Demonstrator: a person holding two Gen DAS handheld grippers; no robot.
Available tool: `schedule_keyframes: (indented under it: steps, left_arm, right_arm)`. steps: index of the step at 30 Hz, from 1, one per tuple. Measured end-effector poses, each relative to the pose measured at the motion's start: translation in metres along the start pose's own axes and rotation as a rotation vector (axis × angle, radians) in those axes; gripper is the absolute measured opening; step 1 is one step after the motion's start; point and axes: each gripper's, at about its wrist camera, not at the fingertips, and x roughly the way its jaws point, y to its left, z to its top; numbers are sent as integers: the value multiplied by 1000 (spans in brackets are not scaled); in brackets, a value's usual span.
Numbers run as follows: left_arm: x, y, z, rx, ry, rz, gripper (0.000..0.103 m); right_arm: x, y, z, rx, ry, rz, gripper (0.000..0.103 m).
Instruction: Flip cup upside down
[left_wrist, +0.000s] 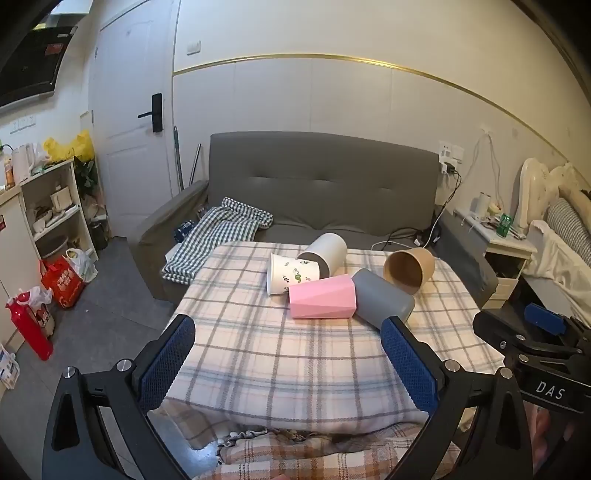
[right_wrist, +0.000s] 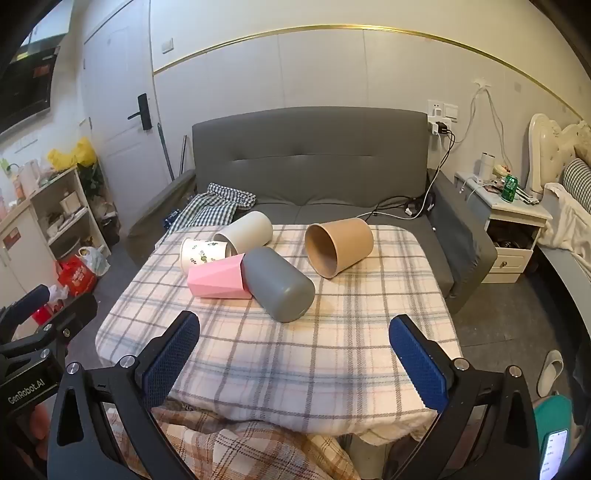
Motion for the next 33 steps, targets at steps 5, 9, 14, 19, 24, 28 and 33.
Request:
schedule_keyframes:
  steps: [5, 9, 14, 19, 24, 28, 33]
  left_arm:
    - [-2, -1, 0, 3, 0, -1, 103]
    - [-1, 2, 0, 4, 1, -9, 103]
    - [1, 1, 2, 9, 7, -5, 103]
    - [2, 1, 0, 9, 11, -6, 103]
    - [3, 0, -2, 9, 14, -7, 103]
    - [3, 0, -2, 8, 14, -7, 103]
    - [3, 0, -2, 8, 15, -9, 103]
  right_arm:
    - [0, 0, 0, 0, 2, -1, 103]
    - [1, 0, 0, 1, 5, 0, 103]
    - [1, 0, 0, 2, 7, 2, 103]
    - [1, 0, 0, 1, 7, 1, 103]
    - [0, 0, 1, 0, 8, -1, 103]
    - [0, 0, -1, 1, 11, 0, 103]
    - [1, 2, -2, 0, 10, 0, 103]
